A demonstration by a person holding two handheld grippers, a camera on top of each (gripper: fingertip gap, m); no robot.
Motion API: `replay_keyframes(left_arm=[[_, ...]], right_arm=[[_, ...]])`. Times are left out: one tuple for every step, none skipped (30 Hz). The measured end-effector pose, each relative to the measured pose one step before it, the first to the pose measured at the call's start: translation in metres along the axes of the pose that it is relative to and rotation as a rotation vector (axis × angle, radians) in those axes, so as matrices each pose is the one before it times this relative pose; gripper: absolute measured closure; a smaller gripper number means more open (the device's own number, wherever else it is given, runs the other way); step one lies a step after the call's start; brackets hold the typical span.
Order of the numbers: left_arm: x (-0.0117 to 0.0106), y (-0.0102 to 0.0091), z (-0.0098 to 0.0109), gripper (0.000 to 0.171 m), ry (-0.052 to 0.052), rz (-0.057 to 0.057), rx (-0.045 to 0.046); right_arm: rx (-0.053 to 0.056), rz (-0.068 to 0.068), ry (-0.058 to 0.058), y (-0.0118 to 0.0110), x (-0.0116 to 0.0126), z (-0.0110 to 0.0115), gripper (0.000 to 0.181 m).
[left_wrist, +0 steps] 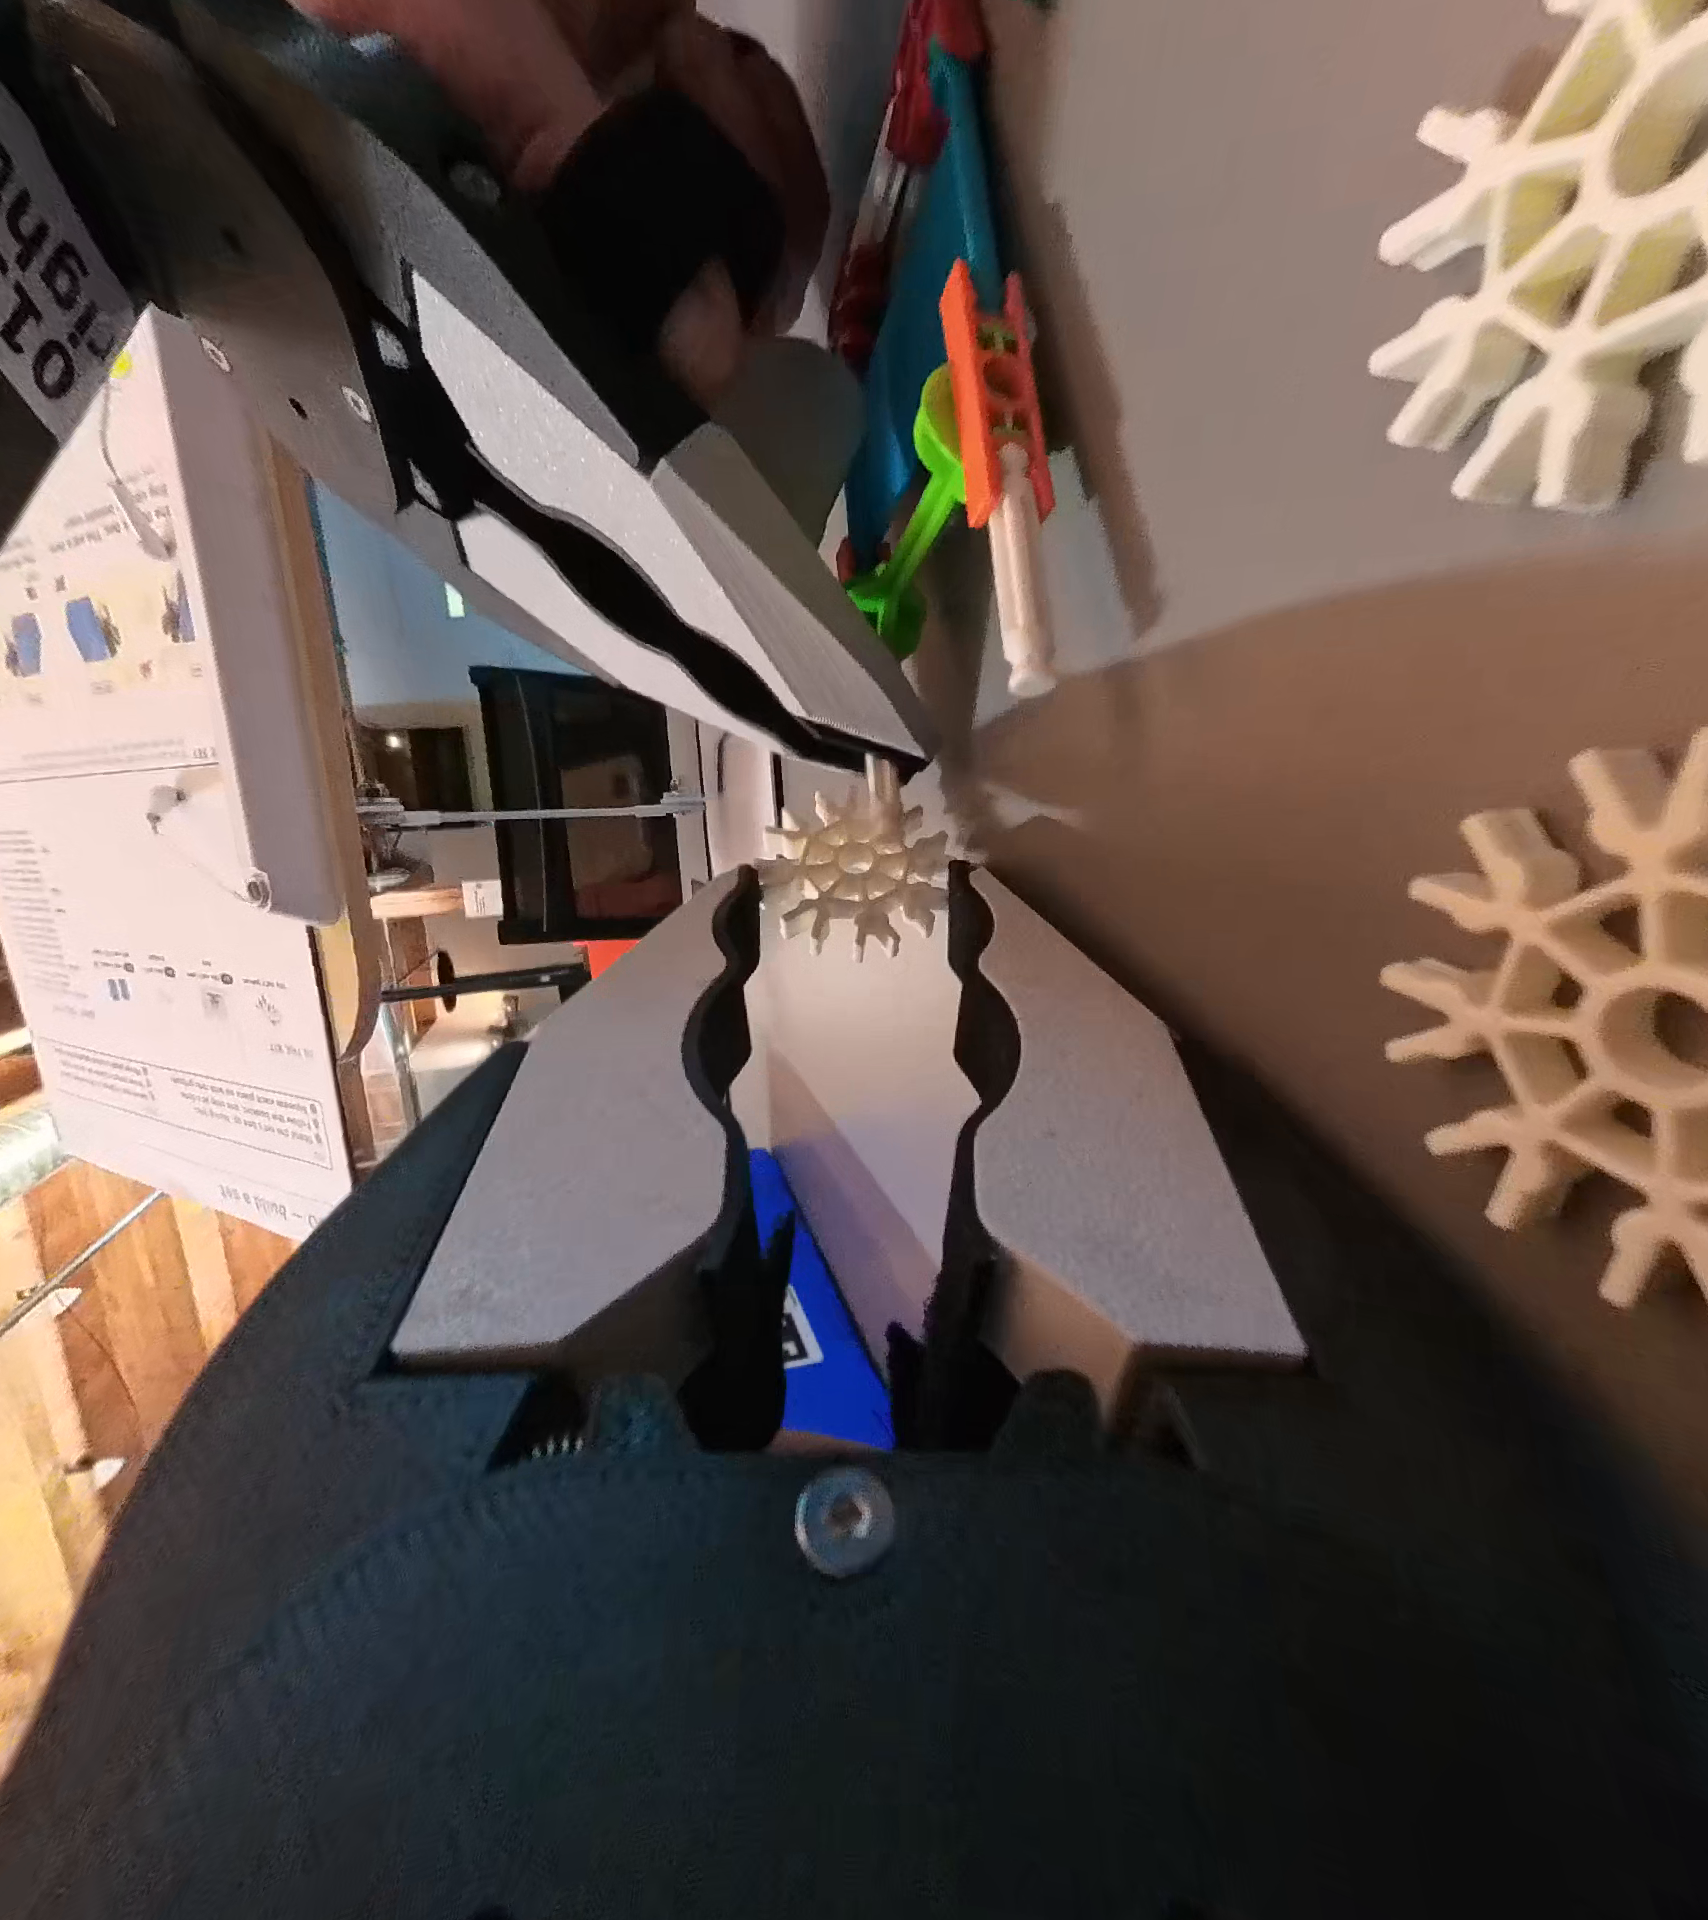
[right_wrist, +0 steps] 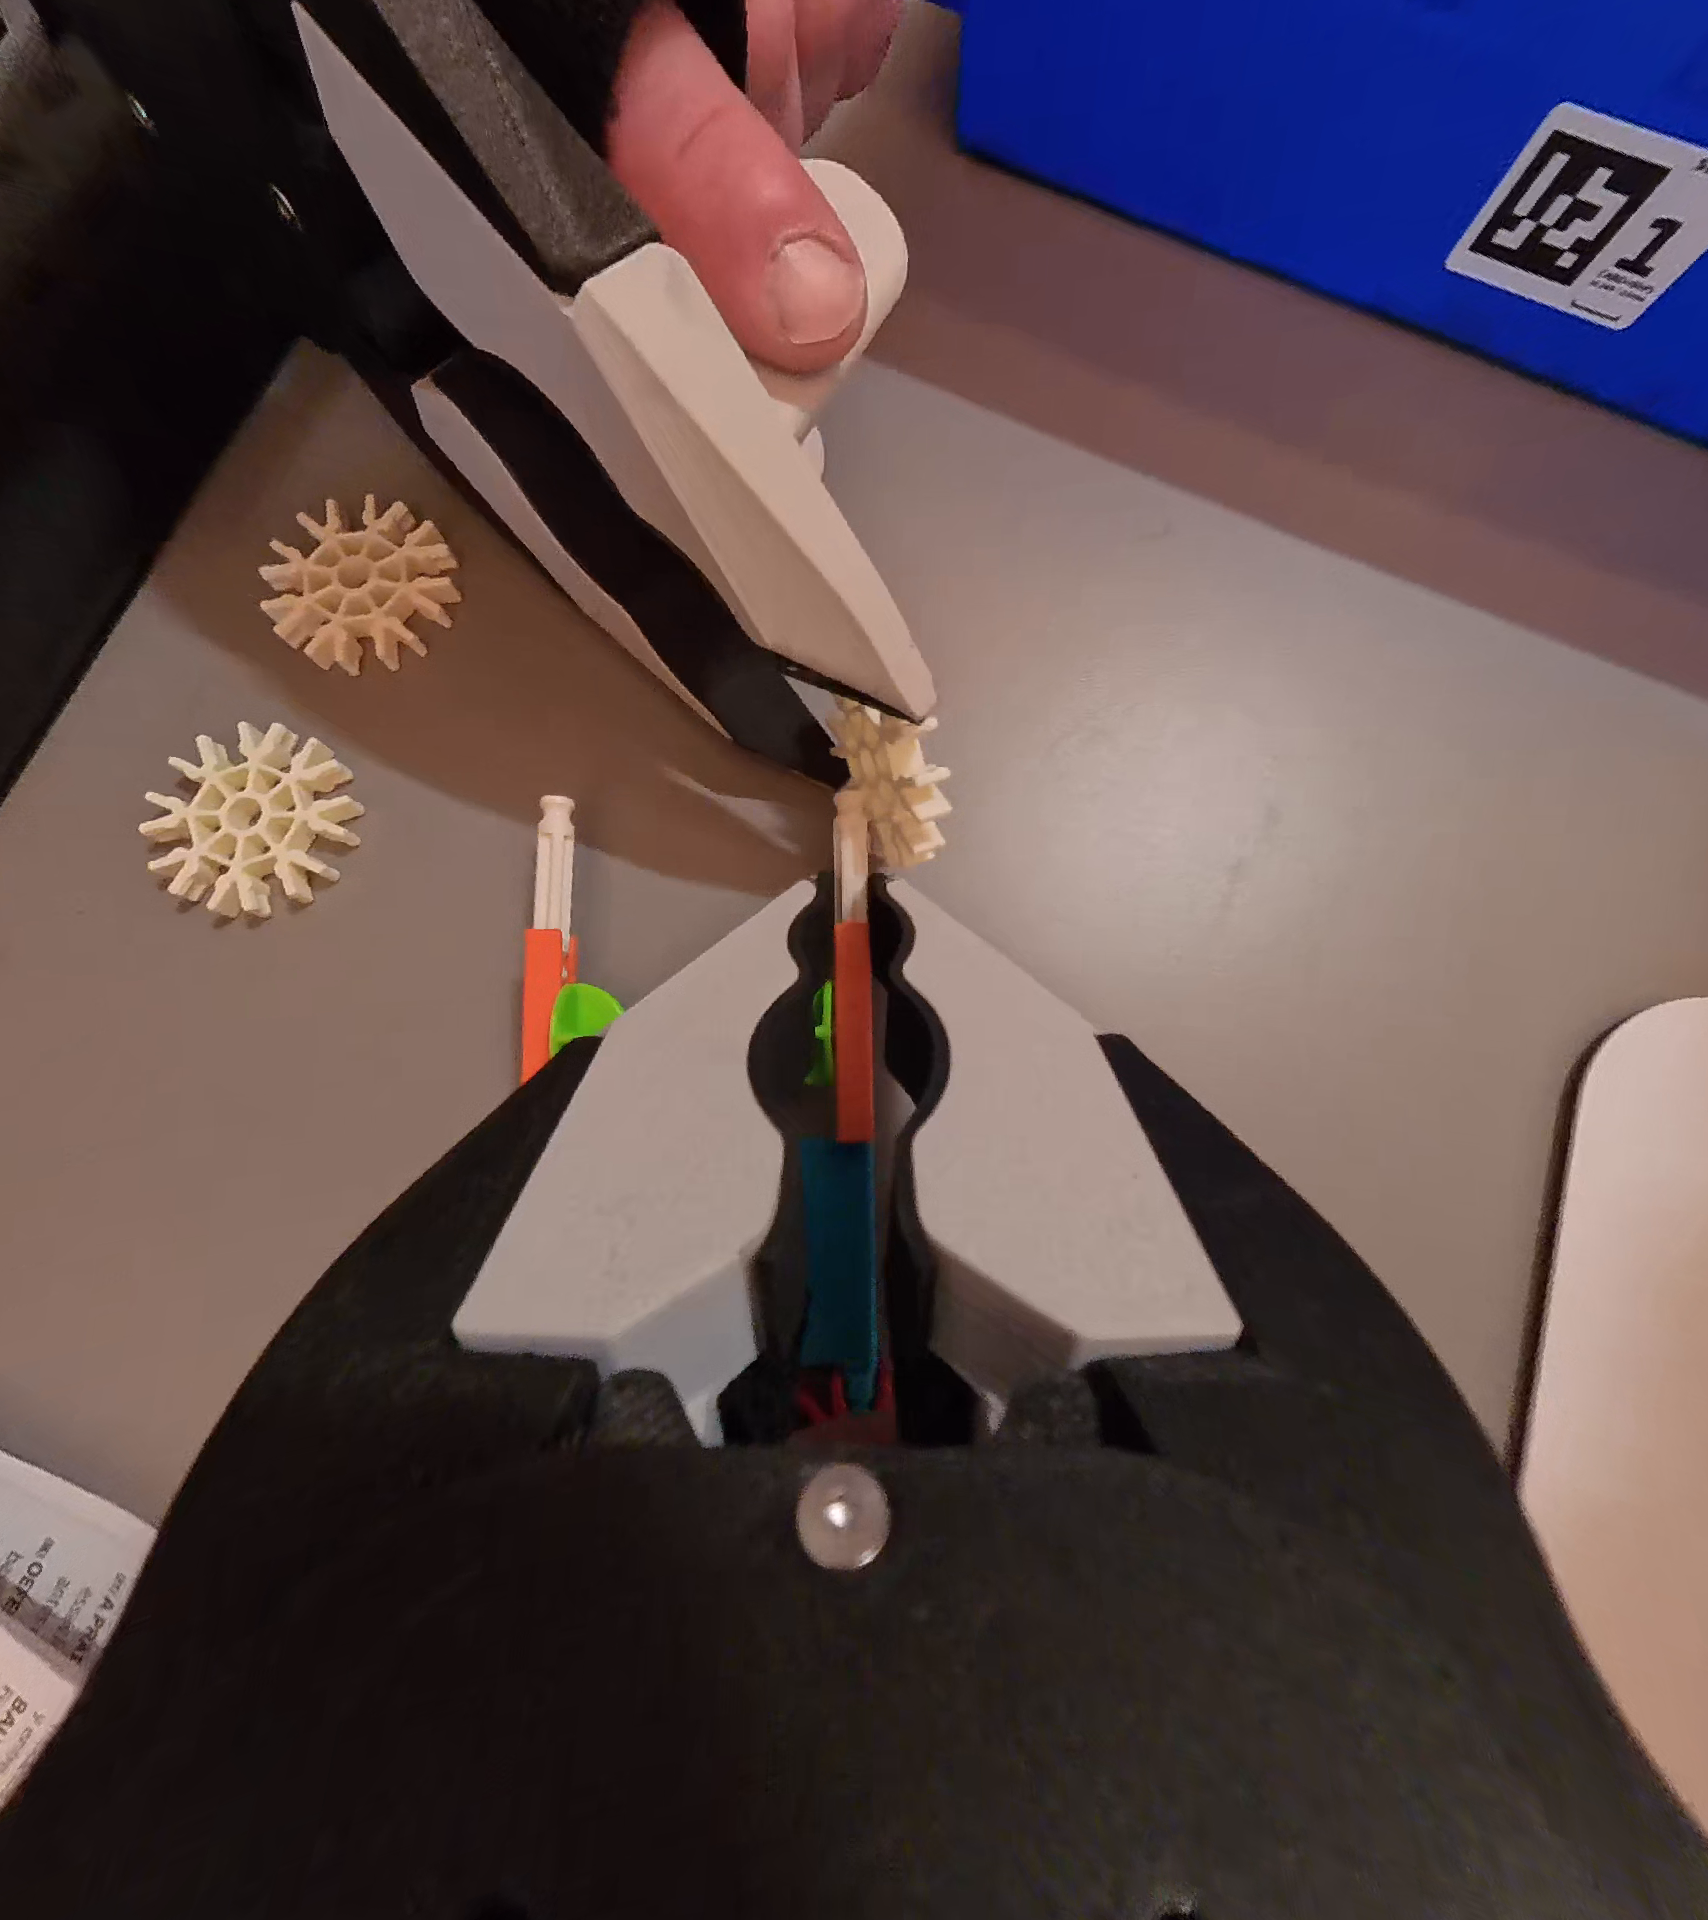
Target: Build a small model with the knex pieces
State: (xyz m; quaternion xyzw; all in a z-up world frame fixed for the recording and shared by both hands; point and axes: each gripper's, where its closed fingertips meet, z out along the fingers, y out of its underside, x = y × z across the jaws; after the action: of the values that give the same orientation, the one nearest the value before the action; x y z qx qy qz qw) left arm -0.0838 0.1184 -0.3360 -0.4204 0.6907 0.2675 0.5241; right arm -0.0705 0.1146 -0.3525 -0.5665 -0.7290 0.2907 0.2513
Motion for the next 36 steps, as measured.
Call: replay_keyframes(left_arm=[[0.00038,-0.00134,-0.00091,0.137,0.0006,-0.0011,0.01208],[0.00038,-0.00059,-0.00094,0.137,-0.0009,0.005,0.00737],[0.00036,-0.00059,-0.00118,0.137,-0.0011,0.006,0.00769],[0.00031,-0.00092,-0.00121,0.137,-0.0008,0.0051,0.00943],[0.00031,-0.00031,-0.00078,0.137,-0.0005,0.0011,0.00579],[0.00003,-0.00007,-0.00017,0.137,0.0014,-0.004,0.00203],[0.00006,-0.0001,-0.00004,0.137,0.0006,-0.0022,0.00182],[-0.00006,-0.00059,-0.00023,0.137,-0.002,0.0024,0.00536],[0.00017,-0.00073,-0.00042,0.137,-0.0002,-0.0003,0.00814],[0.00015,-0.00032,-0.00025,0.137,0.0015,-0.0058,0.00569],[0.00008,0.00018,-0.00008,0.137,0.0025,-0.009,0.00386],[0.00006,-0.0001,-0.0001,0.137,0.001,-0.0037,0.00553],[0.0001,-0.00028,-0.00014,0.137,-0.0005,0.0008,0.00537],[0.00007,-0.00039,-0.00028,0.137,-0.0001,-0.0002,0.00619],[0.00017,-0.00039,-0.00015,0.137,0.0014,-0.0037,0.00556],[0.00011,-0.00034,-0.00011,0.137,0.0017,-0.0012,0.00412],[0.00019,-0.00072,-0.00041,0.137,0.0009,0.0011,0.00609],[0.00007,-0.00063,-0.00016,0.137,0.001,-0.0014,0.00472],[0.00037,-0.001,-0.00042,0.137,0.0029,-0.0027,0.00769],[0.00025,-0.00104,-0.00048,0.137,0.0015,0.0009,0.00678],[0.00017,-0.00088,-0.00015,0.137,-0.0012,0.0053,0.00485],[0.00005,-0.00065,-0.00012,0.137,-0.0004,0.005,0.00391],[0.00007,-0.0007,-0.00012,0.137,-0.0004,0.0048,0.00479],[-0.00001,-0.00058,-0.00013,0.137,-0.0013,0.0054,0.00341],[0.00009,-0.00114,-0.0002,0.137,-0.0008,0.0048,0.00601],[0.00002,-0.00043,0.00002,0.137,-0.0011,0.0012,0.0008],[-0.00001,-0.00015,-0.00007,0.137,-0.0003,-0.0002,-0.0015],[0.00005,0.00021,-0.00021,0.137,-0.0009,0.0025,-0.00218],[-0.00004,0.00033,-0.00036,0.137,0.0002,-0.0012,-0.0024],[-0.00009,0.00082,-0.00009,0.137,-0.0005,-0.0071,-0.00553],[-0.00014,0.00055,-0.0002,0.136,-0.0015,-0.0061,-0.006],[0.00034,0.00013,-0.00061,0.137,0.005,-0.0076,-0.00315],[0.00031,-0.00002,-0.00083,0.136,0.0147,-0.0364,-0.00271],[-0.001,-0.00039,-0.00113,0.13,0.0125,-0.0494,0.00147],[-0.00206,0.00091,-0.00134,0.124,0.0083,-0.0409,-0.00403],[-0.00142,0.00147,-0.00097,0.12,0.0159,-0.051,-0.0067]], right_arm=[[0.0017,-0.0021,-0.0031,0.00021,-0.00029,-0.00075,0.178],[0.0025,-0.001,-0.007,0.00019,-0.00075,-0.00079,0.177],[0.0065,-0.0031,-0.004,-0.00041,-0.00039,-0.0012,0.178],[0.0101,-0.0002,-0.0032,-0.00116,-0.00019,-0.00128,0.178],[0.0049,0.002,-0.0042,-0.00031,-0.00026,-0.00075,0.178],[0.0002,0.0014,-0.0012,0.00057,0.00016,0.00013,0.177],[0.0001,0.0032,-0.0033,0.00083,-0.00013,0.00059,0.177],[-0.004,0.0018,-0.0061,0.00155,-0.00079,0.00071,0.178],[-0.0051,-0.004,-0.0022,0.00166,-0.00033,0.00066,0.177],[0.002,-0.0037,0.0017,0.00022,0.0001,0.00019,0.178],[0.0075,0.0034,-0.0004,-0.00078,0.00033,0.00026,0.177],[0.0071,0.0053,-0.0029,-0.00082,0.0001,0.00033,0.177],[0.0023,0.0008,-0.0001,-0.00013,0.00021,0.00025,0.177],[-0.0003,-0.0026,0.0022,0.00023,0.00036,0.00006,0.176],[-0.0008,-0.0023,0.0011,0.00004,-0.00006,0.00001,0.176],[-0.0039,-0.0029,0.0025,0.00022,0.00003,-0.00009,0.175],[-0.0051,-0.0066,0.0049,0.00007,0.0001,0.0,0.172],[-0.0016,-0.0071,0.0052,-0.00069,-0.00003,-0.00008,0.171],[-0.0002,-0.0037,0.0021,-0.00117,-0.00033,0.00004,0.167],[0.0004,-0.0024,0.0049,-0.00136,0.00018,-0.00009,0.162],[0.0049,-0.0017,0.0117,-0.00212,0.00154,-0.00035,0.154],[0.0098,-0.0007,0.0072,-0.00269,0.00079,-0.00029,0.149],[0.0133,-0.0014,-0.003,-0.00303,-0.0009,0.00021,0.148],[0.0099,-0.002,-0.0085,-0.00223,-0.00197,0.00094,0.148],[0.0013,-0.0031,-0.0042,-0.00059,-0.00126,0.00169,0.15],[-0.0032,-0.0052,-0.0006,0.00039,-0.00085,0.00218,0.154],[-0.0052,-0.0086,-0.0077,0.00087,-0.00196,0.00206,0.157],[-0.0048,-0.0109,-0.003,0.00037,-0.00143,0.00104,0.164],[-0.0039,-0.0077,0.0046,0.00007,-0.00012,-0.00003,0.165],[-0.0026,-0.0021,0.0007,0.0,-0.00031,-0.00029,0.166],[0.0013,-0.0009,-0.003,-0.00029,-0.0007,-0.00028,0.166],[0.0028,-0.0039,-0.004,-0.00039,-0.00106,-0.00004,0.167],[0.0016,-0.0052,0.0009,-0.00024,-0.0004,0.00032,0.173],[-0.0016,-0.0038,0.0045,-0.00022,0.00028,0.00045,0.173],[-0.0021,-0.0053,0.0045,-0.00036,0.0002,0.00031,0.173],[-0.0019,-0.0056,0.0021,-0.00017,-0.00038,0.00034,0.173]])
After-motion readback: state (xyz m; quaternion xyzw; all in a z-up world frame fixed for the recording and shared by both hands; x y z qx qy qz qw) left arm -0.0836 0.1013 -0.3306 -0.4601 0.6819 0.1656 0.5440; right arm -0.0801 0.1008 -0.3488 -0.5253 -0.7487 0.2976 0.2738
